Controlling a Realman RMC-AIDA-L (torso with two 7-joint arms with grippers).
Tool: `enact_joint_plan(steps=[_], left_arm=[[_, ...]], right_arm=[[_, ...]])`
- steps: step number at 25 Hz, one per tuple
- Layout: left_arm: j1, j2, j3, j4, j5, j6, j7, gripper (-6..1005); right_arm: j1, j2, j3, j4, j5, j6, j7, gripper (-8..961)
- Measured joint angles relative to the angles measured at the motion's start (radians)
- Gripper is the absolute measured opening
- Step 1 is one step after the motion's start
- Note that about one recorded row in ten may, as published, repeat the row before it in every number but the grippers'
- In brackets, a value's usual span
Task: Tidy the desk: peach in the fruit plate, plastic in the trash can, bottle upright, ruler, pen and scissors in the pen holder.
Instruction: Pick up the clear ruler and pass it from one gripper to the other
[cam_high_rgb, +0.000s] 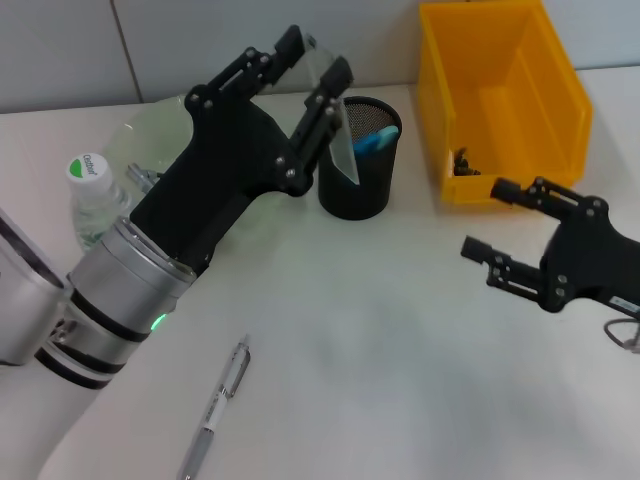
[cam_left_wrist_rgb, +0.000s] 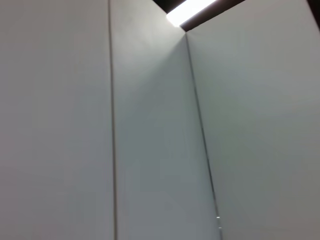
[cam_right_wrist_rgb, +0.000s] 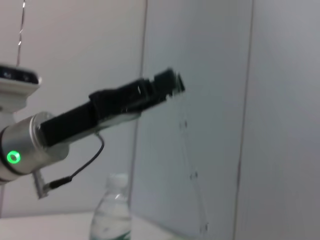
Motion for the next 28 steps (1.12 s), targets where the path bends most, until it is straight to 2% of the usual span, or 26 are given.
enact_joint_plan(steps=[1, 5, 6, 13, 16, 28], left_arm=[[0.0, 0.0, 0.012, 0.005, -0.026, -0.011, 0.012, 399], [-0.006, 0.0, 0.04, 0.012, -0.095, -0.044, 0.023, 399], [-0.008, 0.0, 0.043, 0.013, -0.105, -0.05, 0.024, 399], [-0.008, 0.0, 0.051, 0.022, -0.122, -0.064, 0.024, 400], [-0.01, 0.0, 0.054, 0.035, -0.134, -0.076, 0.033, 400], [-0.024, 0.0, 0.141, 0.087, -0.265, -0.142, 0.197, 401]], right_arm=[[0.013, 0.0, 0.001, 0.06, 0.039, 0.01, -0.076, 702], [0.045, 0.001, 0.001, 0.142, 0.081, 0.026, -0.16, 702], [0.072, 0.002, 0.002, 0.194, 0.104, 0.032, -0.201, 702], [0.146, 0.004, 0.003, 0.294, 0.134, 0.038, -0.28, 701], [0.187, 0.006, 0.005, 0.386, 0.19, 0.046, -0.366, 701], [0.284, 0.01, 0.068, 0.522, 0.208, 0.123, -0.503, 701]])
